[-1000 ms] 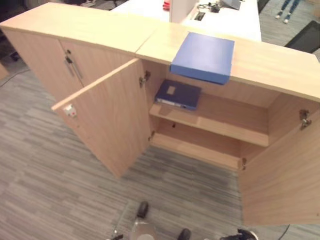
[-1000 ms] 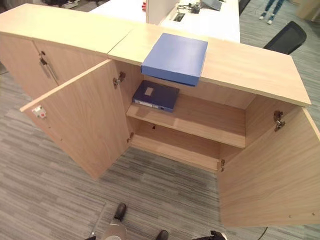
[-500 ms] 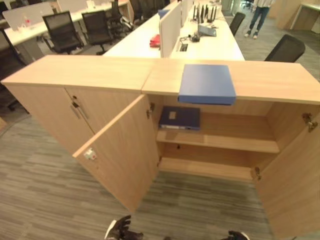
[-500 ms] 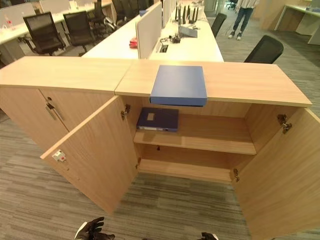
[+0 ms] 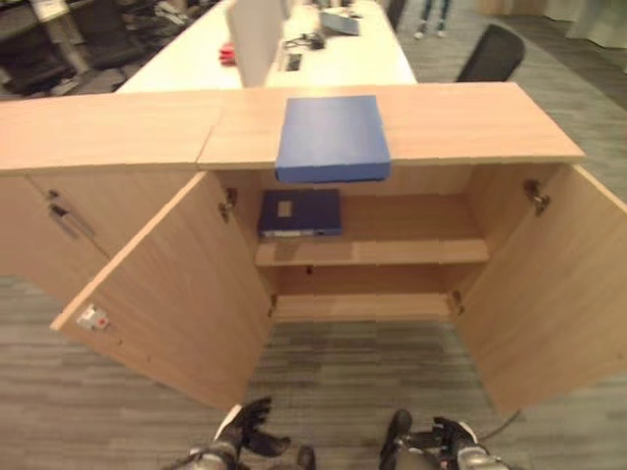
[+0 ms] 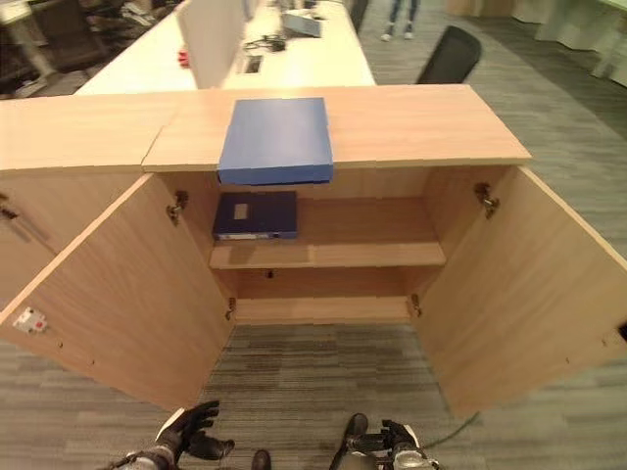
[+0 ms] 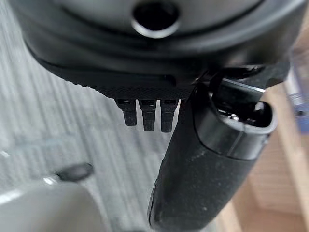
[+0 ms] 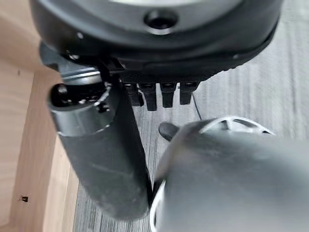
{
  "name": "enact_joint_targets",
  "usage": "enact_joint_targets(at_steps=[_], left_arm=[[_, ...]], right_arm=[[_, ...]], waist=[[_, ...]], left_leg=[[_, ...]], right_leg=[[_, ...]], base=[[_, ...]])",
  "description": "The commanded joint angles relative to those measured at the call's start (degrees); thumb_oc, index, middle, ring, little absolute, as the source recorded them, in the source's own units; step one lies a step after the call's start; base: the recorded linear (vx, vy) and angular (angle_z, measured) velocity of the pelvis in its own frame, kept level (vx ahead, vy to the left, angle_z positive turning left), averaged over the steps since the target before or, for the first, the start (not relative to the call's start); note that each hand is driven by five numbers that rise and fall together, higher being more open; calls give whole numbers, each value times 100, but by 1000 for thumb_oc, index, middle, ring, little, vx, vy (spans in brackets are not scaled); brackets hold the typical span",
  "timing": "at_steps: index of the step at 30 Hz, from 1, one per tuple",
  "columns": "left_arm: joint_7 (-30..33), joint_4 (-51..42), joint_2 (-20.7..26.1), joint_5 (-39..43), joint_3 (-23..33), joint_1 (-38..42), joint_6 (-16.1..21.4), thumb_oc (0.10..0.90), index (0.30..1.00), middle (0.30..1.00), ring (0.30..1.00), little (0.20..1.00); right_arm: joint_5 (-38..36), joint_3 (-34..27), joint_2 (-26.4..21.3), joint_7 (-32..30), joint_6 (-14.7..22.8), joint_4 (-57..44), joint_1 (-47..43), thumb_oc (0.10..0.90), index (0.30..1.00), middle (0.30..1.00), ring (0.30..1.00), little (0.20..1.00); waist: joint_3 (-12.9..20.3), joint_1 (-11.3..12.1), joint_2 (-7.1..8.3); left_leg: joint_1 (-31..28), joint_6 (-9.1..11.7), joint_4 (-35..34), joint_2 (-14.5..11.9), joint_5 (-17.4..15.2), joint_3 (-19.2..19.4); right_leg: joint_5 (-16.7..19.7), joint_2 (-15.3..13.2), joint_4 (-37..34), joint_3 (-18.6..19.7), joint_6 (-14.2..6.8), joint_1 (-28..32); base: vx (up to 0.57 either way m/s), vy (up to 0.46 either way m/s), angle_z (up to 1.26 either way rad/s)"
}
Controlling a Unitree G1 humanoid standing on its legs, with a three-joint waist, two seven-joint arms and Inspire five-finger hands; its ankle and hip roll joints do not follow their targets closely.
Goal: Put the empty folder in the office cabinet
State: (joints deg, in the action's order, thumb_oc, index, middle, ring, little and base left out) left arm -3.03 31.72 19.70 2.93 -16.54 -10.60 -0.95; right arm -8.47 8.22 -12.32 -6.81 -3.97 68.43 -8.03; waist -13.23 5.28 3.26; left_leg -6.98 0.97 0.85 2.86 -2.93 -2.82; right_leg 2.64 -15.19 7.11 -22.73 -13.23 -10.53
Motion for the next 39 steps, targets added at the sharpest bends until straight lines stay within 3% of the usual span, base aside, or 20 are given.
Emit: enact_joint_targets(at_steps=[1,9,13,14,15,16,18,19,21,23,24,25,28,32,39], left_arm=[[-94,-446,353,-245,51,14,207,800,900,900,900,900],[-246,-821,636,-412,-114,79,168,800,900,900,900,900],[-224,-841,591,-333,-81,53,167,800,900,900,900,900],[-223,-846,563,-296,-66,36,139,800,900,900,900,900],[-223,-846,564,-295,-66,38,139,800,900,900,900,900],[-227,-889,519,-267,-62,5,129,800,900,900,900,900],[-224,-893,491,-257,-62,9,121,800,900,900,900,900],[-220,-906,476,-257,-47,-2,113,800,900,900,900,900],[-209,-901,447,-202,-19,0,115,800,900,900,900,900],[-197,-872,425,-123,8,7,104,800,900,900,900,900],[-144,-814,357,139,92,3,99,800,900,900,900,900],[-105,-766,283,366,154,1,111,800,900,900,900,900],[-6,-712,73,942,377,-46,119,800,900,900,900,900],[77,-608,-132,1233,568,-156,124,800,900,900,900,900],[434,-931,-329,1330,1056,-307,172,800,900,900,900,900]], right_arm=[[165,132,-454,-128,-26,208,138,800,900,900,900,900],[312,171,-664,-10,-49,178,309,800,900,900,900,900],[344,294,-696,44,-38,123,312,800,900,900,900,900],[352,365,-725,50,-22,67,290,800,900,900,900,900],[352,364,-724,50,-22,67,288,800,900,900,900,900],[329,362,-749,21,-29,32,256,800,900,900,900,900],[300,352,-761,1,-36,23,221,800,900,900,900,900],[302,357,-765,-7,-33,14,202,800,900,900,900,900],[354,411,-758,3,-28,15,172,800,900,900,900,900],[385,451,-735,-6,-19,30,157,800,900,900,900,900],[436,537,-686,-27,-7,56,134,800,900,900,900,900],[436,568,-645,-54,8,57,137,800,900,900,900,900],[357,569,-547,-37,32,43,234,800,900,900,900,900],[290,435,-436,-4,48,110,379,800,900,900,900,900],[177,312,-170,-77,42,109,555,800,900,900,900,900]], waist=[[446,-72,-219],[577,-240,-379],[534,-210,-384],[447,-132,-339],[447,-132,-341],[372,-77,-319],[330,-41,-289],[314,1,-228],[296,82,-151],[270,142,-121],[220,279,-107],[182,349,-100],[164,473,-128],[428,469,-224],[682,530,-205]], left_leg=[[-642,-303,-585,56,-617,-173],[-712,-139,-376,-392,-809,-266],[-479,6,435,-462,-845,-108],[-139,139,1380,-380,-611,82],[-119,141,1416,-384,-627,81],[236,184,1936,-394,-437,304],[503,145,2042,-360,-476,382],[731,57,2011,-329,-657,456],[1072,-2,1762,-304,-715,461],[1253,21,1627,-309,-544,415],[1400,113,1238,-360,-109,257],[1489,159,1103,-377,85,166],[1595,203,883,-331,329,17],[1143,185,197,-361,417,-109],[544,125,-515,-341,524,-119]], right_leg=[[850,201,-495,-244,389,104],[263,316,71,-327,653,158],[-63,439,98,-298,831,335],[-235,558,-6,-279,973,607],[-234,562,-8,-280,976,604],[-366,569,-74,-282,1058,779],[-401,544,-138,-274,1065,859],[-429,509,-191,-252,1057,939],[-446,493,-275,-190,1021,1078],[-442,510,-320,-137,1014,1146],[-445,612,-407,-62,1007,1277],[-442,657,-447,-21,1000,1342],[-422,719,-512,76,984,1462],[-366,727,-658,105,909,1622],[-265,682,-836,122,782,1775]], base=[[322,-153,-26],[281,-169,31],[150,-168,-11],[90,-158,-10],[109,-223,0],[12,-66,-5],[32,-52,-13],[40,-22,-6],[84,-3,2],[74,-2,-6],[61,-18,-31],[61,-20,-36],[55,18,-34],[112,69,-16],[100,78,-4]])
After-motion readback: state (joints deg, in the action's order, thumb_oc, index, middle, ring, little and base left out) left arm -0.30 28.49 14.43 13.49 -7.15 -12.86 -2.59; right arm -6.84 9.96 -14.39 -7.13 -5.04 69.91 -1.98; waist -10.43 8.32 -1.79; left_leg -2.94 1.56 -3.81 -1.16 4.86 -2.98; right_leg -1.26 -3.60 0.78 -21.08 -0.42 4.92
